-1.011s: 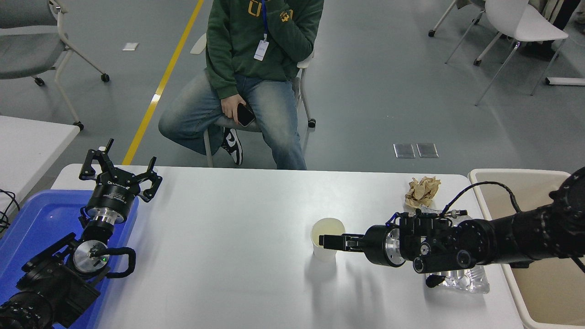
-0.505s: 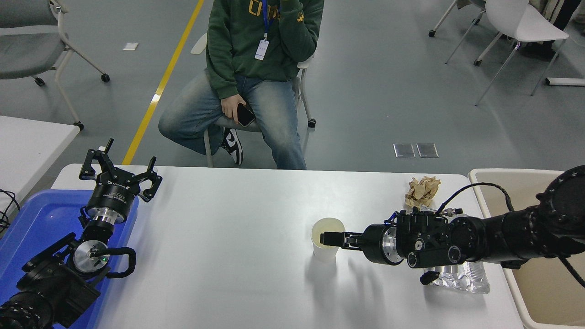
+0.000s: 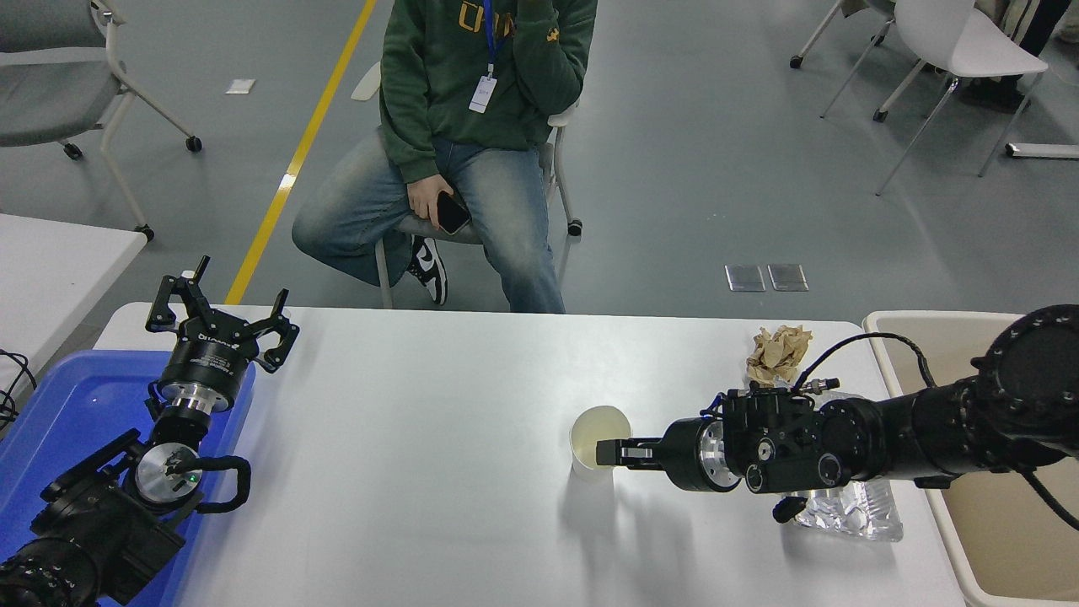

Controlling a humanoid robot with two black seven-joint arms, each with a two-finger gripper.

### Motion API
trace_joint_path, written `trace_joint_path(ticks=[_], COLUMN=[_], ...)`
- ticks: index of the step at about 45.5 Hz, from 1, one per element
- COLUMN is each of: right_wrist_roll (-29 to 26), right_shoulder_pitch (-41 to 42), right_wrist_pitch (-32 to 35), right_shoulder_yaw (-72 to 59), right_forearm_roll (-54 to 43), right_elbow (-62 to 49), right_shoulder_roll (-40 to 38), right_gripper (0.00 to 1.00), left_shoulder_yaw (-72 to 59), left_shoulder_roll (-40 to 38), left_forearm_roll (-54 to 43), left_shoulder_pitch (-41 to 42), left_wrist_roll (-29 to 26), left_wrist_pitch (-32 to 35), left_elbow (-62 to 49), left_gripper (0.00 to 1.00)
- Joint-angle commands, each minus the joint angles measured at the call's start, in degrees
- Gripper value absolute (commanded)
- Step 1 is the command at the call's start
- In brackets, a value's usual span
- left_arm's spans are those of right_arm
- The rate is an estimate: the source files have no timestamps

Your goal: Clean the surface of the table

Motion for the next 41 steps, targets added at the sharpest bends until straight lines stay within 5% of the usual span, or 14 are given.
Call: trace_joint_path(ticks=[1,20,41], right_wrist_roll=[0.1,0.6,0.8], right_shoulder_pitch=[1.1,1.8,10.2], right_wrist_pitch=[1.3,1.3,4.3], right_shoulder_yaw=[-0.3,1.7,6.6], right_forearm_roll=[3.5,3.9,2.6], right_elbow=[-0.2,1.7,12.9], right_shoulder_roll=[-0.4,-3.9,-22.1], right_gripper=[0.0,0.0,0.0], left_shoulder_yaw=[0.0,0.0,0.0], left_shoulder_roll=[0.0,0.0,0.0], left_forearm_roll=[0.0,0.0,0.0], left_shoulder_pitch=[0.0,0.0,0.0], left_wrist_roll=[0.0,0.0,0.0], left_wrist_pitch=[0.0,0.0,0.0], left_elbow=[0.0,0.0,0.0], left_gripper=[1.0,1.0,1.0])
